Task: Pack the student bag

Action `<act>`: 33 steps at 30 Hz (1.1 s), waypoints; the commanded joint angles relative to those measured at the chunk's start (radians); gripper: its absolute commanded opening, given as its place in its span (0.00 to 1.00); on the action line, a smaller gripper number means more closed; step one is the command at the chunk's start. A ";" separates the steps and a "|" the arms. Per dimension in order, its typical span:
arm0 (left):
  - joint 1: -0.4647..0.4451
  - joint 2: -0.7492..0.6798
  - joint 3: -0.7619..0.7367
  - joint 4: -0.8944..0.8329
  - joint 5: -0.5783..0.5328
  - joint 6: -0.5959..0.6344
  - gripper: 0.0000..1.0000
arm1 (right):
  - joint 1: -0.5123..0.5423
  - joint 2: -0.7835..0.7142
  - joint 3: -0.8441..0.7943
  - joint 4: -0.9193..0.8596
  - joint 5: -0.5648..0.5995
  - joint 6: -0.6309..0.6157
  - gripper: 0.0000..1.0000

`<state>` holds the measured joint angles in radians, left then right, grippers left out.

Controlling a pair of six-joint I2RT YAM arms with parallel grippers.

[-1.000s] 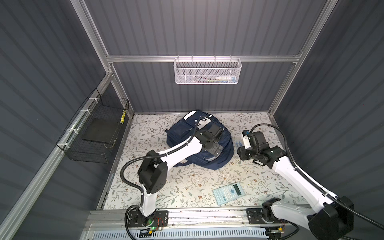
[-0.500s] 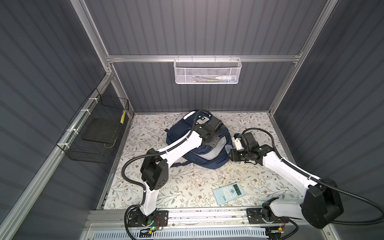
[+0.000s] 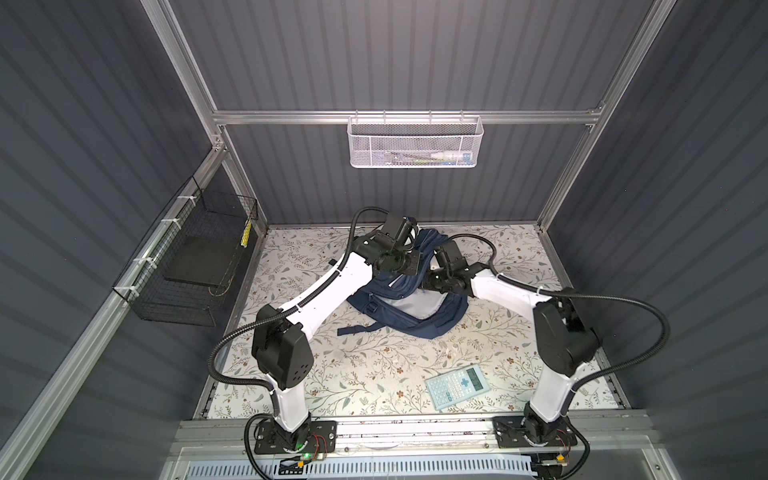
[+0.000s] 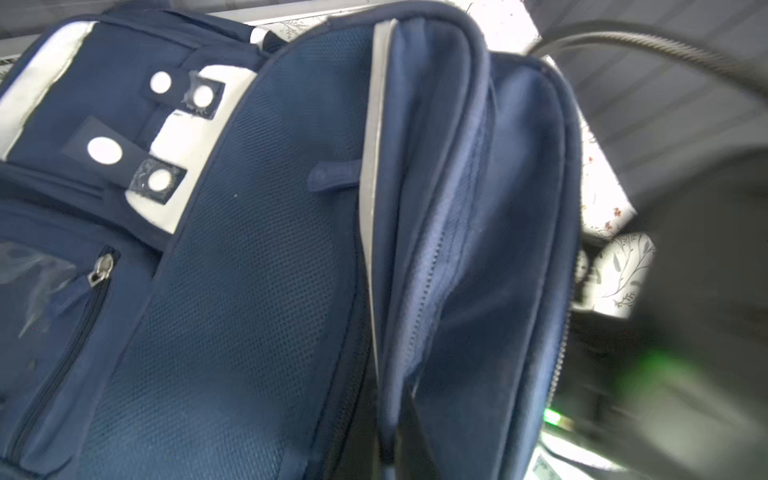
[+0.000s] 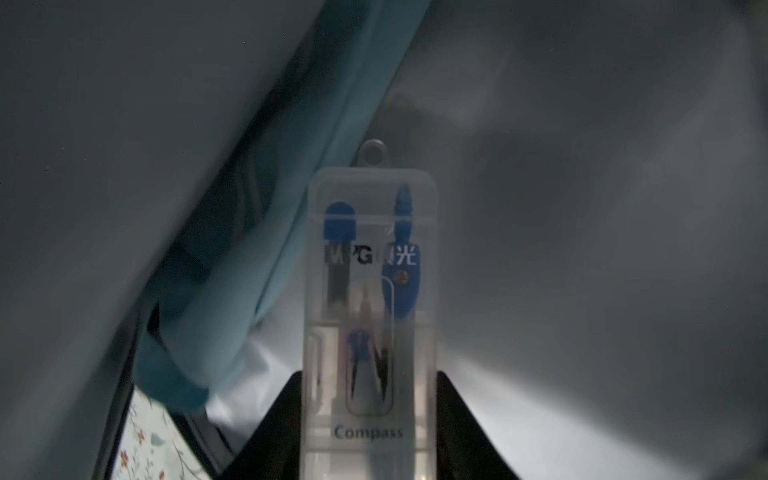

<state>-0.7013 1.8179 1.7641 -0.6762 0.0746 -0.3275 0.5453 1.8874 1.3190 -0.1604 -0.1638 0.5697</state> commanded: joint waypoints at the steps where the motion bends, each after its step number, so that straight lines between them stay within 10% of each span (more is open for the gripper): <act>1: -0.015 -0.032 -0.018 0.050 0.072 -0.036 0.00 | 0.008 0.044 0.040 0.101 -0.037 0.089 0.53; 16: -0.016 0.072 -0.219 0.196 0.115 -0.105 0.12 | -0.120 -0.462 -0.462 0.062 0.047 0.026 0.69; 21: -0.015 0.098 -0.260 0.247 0.170 -0.125 0.49 | -0.075 -0.651 -0.550 -0.073 0.218 -0.047 0.73; 27: 0.012 -0.048 -0.293 0.261 0.166 -0.133 0.95 | 0.216 -0.685 -0.535 -0.117 0.534 -0.184 0.83; 33: 0.208 -0.334 -0.578 0.383 0.248 -0.260 1.00 | 0.249 -0.522 -0.417 -0.088 0.227 -0.120 0.85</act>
<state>-0.5854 1.5990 1.2831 -0.3527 0.2829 -0.5064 0.7921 1.2888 0.8215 -0.2344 0.1493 0.4137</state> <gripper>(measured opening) 0.996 0.864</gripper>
